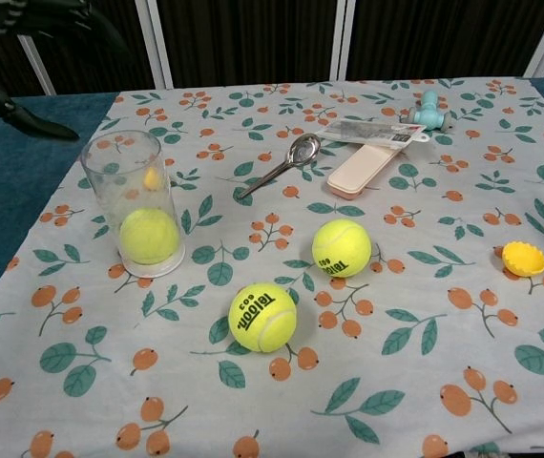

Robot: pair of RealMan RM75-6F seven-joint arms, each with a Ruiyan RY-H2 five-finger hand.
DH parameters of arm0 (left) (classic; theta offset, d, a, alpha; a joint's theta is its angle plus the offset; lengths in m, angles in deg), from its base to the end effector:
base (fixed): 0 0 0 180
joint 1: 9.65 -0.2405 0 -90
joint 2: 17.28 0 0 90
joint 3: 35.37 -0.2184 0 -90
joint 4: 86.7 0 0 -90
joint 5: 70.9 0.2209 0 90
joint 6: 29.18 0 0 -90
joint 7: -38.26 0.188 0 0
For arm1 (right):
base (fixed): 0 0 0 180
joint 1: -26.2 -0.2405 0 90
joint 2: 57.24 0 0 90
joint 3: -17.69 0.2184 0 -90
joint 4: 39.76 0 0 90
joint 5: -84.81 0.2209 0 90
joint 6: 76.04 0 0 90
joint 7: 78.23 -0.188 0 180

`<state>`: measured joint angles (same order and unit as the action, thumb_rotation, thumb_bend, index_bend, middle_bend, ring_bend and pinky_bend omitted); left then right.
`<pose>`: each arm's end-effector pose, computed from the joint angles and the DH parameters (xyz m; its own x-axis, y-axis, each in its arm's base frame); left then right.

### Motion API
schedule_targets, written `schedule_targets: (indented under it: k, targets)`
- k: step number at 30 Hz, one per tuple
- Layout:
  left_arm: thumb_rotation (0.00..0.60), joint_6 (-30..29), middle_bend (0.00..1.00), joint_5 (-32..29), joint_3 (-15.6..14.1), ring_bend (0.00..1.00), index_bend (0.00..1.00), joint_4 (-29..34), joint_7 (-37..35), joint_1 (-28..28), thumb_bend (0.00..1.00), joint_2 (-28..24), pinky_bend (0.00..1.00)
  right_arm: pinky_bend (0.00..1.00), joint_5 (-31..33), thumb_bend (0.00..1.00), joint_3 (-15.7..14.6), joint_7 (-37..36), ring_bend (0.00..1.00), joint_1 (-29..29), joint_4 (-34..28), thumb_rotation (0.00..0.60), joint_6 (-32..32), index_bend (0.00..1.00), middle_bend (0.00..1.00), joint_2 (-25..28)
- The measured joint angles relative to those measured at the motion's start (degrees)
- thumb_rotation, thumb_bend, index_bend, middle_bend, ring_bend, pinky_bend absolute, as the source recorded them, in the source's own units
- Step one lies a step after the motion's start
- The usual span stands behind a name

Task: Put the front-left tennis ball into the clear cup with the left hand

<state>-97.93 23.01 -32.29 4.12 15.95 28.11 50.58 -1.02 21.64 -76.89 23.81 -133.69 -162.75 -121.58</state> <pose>-0.1149 0.3294 0.0583 0.1833 0.2550 0.9494 0.8227 -0.5685 -0.0062 -0.2808 -0.2146 0.1370 0.3873 0.0261 0.9216 -0.9218 0.0297 0.3865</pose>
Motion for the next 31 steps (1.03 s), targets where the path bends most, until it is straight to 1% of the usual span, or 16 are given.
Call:
schedule_targets:
  k: [2,4,7,10,13,14,16,19,24,28,31]
  targets:
    - [0.6,-1.7,0.21,0.3,0.2,0.14,0.28,0.3,2.8,-0.8,0.05,-0.5,0.19,0.24,0.1,0.17,0.0,0.0,0.07,0.0,0.0,0.6,0.0,0.0,0.0,0.0]
    - [0.6,-2.9,0.18,0.4,0.3,0.14,0.23,0.8,6.3,-1.7,0.05,-1.1,0.17,0.24,0.1,0.17,0.1,0.1,0.07,0.0,-0.1,0.6,-0.1,0.0,0.0,0.0]
    - [0.6,-5.7,0.15,0.1,0.4,0.13,0.17,2.3,13.8,-3.9,0.05,-2.3,0.15,0.24,0.0,0.17,0.0,0.3,0.07,0.1,-0.2,0.6,-0.2,0.0,0.0,0.0]
    - [0.6,-9.5,0.11,-0.5,-0.2,0.08,0.1,4.2,22.4,-7.6,0.05,-3.4,0.13,0.24,-0.1,0.17,0.0,0.5,0.07,0.1,-0.3,0.6,-0.3,0.0,0.0,0.0]
    - [0.6,-14.1,0.09,-1.6,-1.6,0.08,0.08,6.0,30.9,-12.9,0.04,-4.3,0.12,0.24,-0.2,0.17,-0.1,0.7,0.07,0.1,-0.4,0.6,-0.3,0.0,0.0,-0.1]
    - [0.6,-16.3,0.09,-2.0,-2.3,0.08,0.07,6.5,33.5,-15.4,0.04,-4.4,0.12,0.24,-0.3,0.17,-0.1,0.8,0.07,0.1,-0.5,0.6,-0.4,0.0,0.0,-0.1]
    - [0.6,-19.5,0.08,-2.6,-3.4,0.06,0.07,7.1,35.9,-19.0,0.04,-4.5,0.11,0.24,-0.3,0.17,-0.1,0.9,0.07,0.1,-0.5,0.6,-0.4,0.0,0.0,-0.2]
    - [0.6,-23.1,0.07,-3.6,-4.9,0.04,0.07,7.1,35.6,-23.1,0.04,-4.5,0.1,0.24,-0.3,0.17,-0.1,1.0,0.07,0.1,-0.5,0.6,-0.4,0.0,0.0,-0.2]
    - [0.6,-29.3,0.06,-5.3,-6.9,0.02,0.04,5.5,29.5,-29.9,0.03,-3.8,0.08,0.24,-0.4,0.17,0.0,0.9,0.07,0.1,-0.5,0.6,-0.6,0.0,0.0,-0.2]
    - [0.6,-29.0,0.06,-6.4,-8.1,0.02,0.04,5.3,24.4,-31.9,0.03,-4.7,0.08,0.24,-0.6,0.17,-0.1,0.9,0.07,0.1,-0.4,0.6,-0.7,0.0,0.0,-0.2]
    - [0.6,-27.7,0.06,-7.5,-8.4,0.02,0.04,6.1,23.7,-32.6,0.03,-6.3,0.08,0.24,-0.7,0.17,-0.1,0.9,0.07,0.1,-0.3,0.6,-0.6,0.0,0.0,-0.2]
